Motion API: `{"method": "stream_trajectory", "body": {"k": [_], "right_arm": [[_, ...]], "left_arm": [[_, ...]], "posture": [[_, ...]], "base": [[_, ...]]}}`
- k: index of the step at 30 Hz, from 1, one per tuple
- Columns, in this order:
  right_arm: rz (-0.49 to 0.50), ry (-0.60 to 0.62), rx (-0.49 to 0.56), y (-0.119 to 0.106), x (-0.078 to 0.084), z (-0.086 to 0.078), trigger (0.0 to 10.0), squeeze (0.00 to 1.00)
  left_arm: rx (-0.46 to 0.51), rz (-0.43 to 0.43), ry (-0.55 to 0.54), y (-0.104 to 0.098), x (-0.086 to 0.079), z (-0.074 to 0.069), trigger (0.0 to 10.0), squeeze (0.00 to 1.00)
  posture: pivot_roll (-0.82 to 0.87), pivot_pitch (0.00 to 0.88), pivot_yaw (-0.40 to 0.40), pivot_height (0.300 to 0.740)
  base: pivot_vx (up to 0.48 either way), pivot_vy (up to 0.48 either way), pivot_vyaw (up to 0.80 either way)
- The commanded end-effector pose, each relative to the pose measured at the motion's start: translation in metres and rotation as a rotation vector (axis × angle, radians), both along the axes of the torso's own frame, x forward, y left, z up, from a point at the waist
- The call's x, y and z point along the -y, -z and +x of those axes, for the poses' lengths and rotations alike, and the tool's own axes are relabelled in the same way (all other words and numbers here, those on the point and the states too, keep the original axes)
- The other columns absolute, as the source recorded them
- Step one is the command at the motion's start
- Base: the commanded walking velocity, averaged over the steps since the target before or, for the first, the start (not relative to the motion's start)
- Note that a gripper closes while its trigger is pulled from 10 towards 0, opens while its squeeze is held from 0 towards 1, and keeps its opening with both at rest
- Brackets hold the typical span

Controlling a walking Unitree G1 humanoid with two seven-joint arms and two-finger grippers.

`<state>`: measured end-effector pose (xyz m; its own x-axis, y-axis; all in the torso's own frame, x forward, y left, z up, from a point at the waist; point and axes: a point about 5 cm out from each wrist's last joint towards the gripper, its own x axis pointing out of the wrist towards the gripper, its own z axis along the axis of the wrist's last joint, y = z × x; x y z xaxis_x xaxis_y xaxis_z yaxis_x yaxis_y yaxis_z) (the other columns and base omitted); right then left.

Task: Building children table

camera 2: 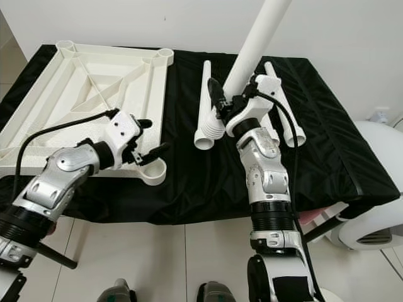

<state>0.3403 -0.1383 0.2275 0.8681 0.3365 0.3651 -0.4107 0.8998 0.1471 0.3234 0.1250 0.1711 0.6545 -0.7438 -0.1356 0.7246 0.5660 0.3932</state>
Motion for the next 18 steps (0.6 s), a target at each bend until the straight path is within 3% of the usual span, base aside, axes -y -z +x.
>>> {"method": "stream_trajectory", "body": {"k": [1, 4, 10, 12, 18], "right_arm": [[0.008, 0.006, 0.03, -0.003, 0.006, -0.003, 10.0, 0.0], [-0.011, 0.008, 0.028, 0.0, 0.013, -0.006, 10.0, 0.0], [-0.026, 0.009, 0.028, 0.002, 0.018, -0.007, 10.0, 0.0], [-0.038, 0.01, 0.03, 0.002, 0.02, -0.007, 10.0, 0.0], [-0.045, 0.008, 0.034, 0.002, 0.021, -0.008, 10.0, 0.0]], "left_arm": [[-0.005, 0.021, -0.007, 0.003, -0.008, 0.0, 10.0, 0.0], [-0.113, 0.083, 0.113, 0.011, -0.024, -0.012, 10.0, 0.0], [-0.226, 0.105, 0.181, 0.017, -0.032, -0.022, 10.0, 0.0], [-0.244, 0.154, 0.216, 0.023, -0.034, -0.026, 10.0, 0.0], [-0.233, 0.197, 0.193, 0.028, -0.035, -0.022, 10.0, 0.0]], "posture": [[-0.01, 0.023, -0.021, 0.74], [-0.01, 0.024, -0.019, 0.74], [-0.01, 0.016, -0.017, 0.74], [-0.01, 0.013, -0.017, 0.74], [-0.01, 0.002, -0.017, 0.74]], "base": [[0.0, 0.0, 0.0], [0.0, 0.0, 0.0], [0.0, 0.0, 0.0], [0.0, 0.0, 0.0], [0.0, 0.0, 0.0]]}}
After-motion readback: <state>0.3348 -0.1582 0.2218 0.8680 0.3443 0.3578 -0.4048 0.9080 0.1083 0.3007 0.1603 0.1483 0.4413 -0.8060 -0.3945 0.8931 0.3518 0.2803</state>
